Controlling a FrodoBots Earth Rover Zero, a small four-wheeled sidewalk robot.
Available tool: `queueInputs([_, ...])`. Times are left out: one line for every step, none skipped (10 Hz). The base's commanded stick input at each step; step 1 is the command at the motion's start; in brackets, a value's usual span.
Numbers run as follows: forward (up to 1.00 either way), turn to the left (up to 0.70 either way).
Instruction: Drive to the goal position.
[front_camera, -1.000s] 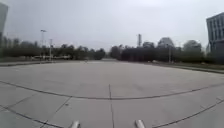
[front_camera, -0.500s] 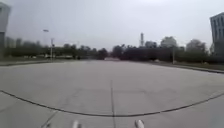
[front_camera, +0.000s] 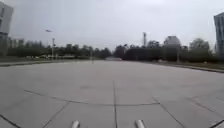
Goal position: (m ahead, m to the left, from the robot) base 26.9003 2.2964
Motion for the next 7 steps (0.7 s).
queueInputs([1.0, 0.0])
queueInputs([1.0, 0.0])
queueInputs([1.0, 0.0])
queueInputs([1.0, 0.0])
queueInputs([1.0, 0.0])
queueInputs([1.0, 0.0])
queueInputs([1.0, 0.0])
